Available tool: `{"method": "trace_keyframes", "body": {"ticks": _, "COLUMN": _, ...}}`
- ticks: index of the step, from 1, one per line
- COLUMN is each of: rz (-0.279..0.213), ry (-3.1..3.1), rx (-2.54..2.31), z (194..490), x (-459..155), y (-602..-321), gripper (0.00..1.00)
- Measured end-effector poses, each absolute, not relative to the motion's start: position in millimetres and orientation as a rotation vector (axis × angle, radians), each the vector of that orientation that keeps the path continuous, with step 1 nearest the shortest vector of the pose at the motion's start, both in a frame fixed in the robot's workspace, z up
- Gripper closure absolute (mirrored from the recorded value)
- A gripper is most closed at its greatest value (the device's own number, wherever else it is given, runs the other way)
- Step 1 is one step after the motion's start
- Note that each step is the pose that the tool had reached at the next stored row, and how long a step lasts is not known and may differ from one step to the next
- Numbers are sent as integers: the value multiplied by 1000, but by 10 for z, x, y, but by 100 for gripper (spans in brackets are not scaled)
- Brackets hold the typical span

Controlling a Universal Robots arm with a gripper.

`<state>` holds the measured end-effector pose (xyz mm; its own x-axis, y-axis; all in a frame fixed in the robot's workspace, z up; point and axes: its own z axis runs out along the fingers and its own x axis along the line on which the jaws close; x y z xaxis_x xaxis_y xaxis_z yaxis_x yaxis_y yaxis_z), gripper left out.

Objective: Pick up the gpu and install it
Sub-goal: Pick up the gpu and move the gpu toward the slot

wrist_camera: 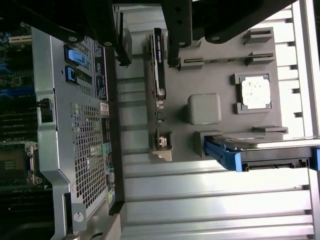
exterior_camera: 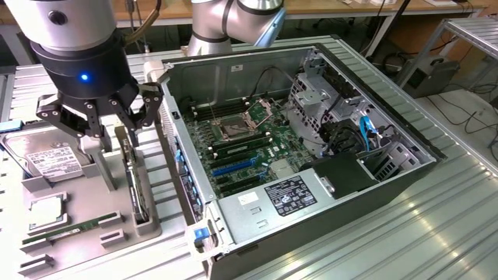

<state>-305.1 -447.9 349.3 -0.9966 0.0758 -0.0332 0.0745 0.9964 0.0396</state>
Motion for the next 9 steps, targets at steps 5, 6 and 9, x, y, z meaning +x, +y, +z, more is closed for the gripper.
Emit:
{"method": "trace_keyframes", "body": {"ticks": 5, "rz": 60, "ry": 3103, "rx": 117, "z": 3372, "x": -3060, "y": -4492, "gripper": 58}}
{"method": "trace_keyframes", "body": {"ticks": 6, "rz": 60, "ry": 3103, "rx": 117, "z": 3347, "x": -3061, "y": -4496, "gripper": 58}}
{"method": "trace_keyframes", "body": {"ticks": 9, "rz": 60, "ry": 3104, "rx": 115, "z": 3281, "x": -3064, "y": -4507, "gripper": 58}}
